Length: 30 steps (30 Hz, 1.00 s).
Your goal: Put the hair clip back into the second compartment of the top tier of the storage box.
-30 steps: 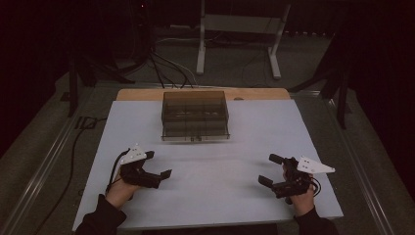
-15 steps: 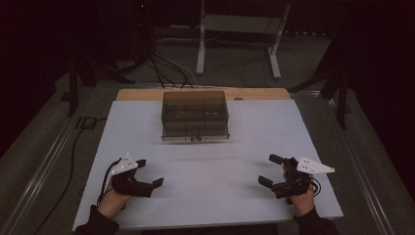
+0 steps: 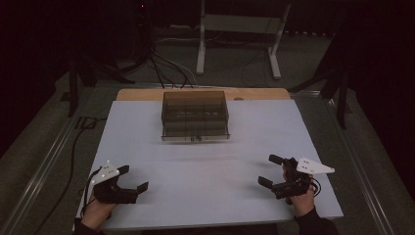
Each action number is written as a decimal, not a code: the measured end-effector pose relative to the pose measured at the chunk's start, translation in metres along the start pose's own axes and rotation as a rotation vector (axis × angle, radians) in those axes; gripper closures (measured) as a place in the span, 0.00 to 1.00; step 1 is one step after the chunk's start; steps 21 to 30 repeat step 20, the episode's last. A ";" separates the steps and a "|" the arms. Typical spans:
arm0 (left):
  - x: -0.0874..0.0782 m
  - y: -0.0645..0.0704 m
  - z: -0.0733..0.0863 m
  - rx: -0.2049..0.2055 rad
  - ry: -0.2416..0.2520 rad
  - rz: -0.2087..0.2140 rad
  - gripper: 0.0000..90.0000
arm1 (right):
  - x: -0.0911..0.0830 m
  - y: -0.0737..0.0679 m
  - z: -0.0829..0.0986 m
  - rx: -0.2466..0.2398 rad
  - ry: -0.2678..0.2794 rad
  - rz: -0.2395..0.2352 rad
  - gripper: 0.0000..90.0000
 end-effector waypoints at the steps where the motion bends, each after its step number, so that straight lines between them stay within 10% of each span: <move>1: -0.001 0.000 0.002 -0.001 -0.005 -0.010 0.01 | 0.000 0.000 0.000 0.002 -0.001 0.000 0.00; 30: 0.006 0.004 0.008 0.016 -0.049 -0.010 0.01 | 0.002 -0.001 0.002 -0.003 -0.015 -0.006 0.00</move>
Point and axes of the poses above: each handheld gripper's, and its own axes: x roughly forward along the jaws, z roughly out of its underside, y roughly to its right, the point moved 1 cm from there along x, roughly forward along the jaws, and after that the axes turned 3 degrees about y, right-handed, at the moved point
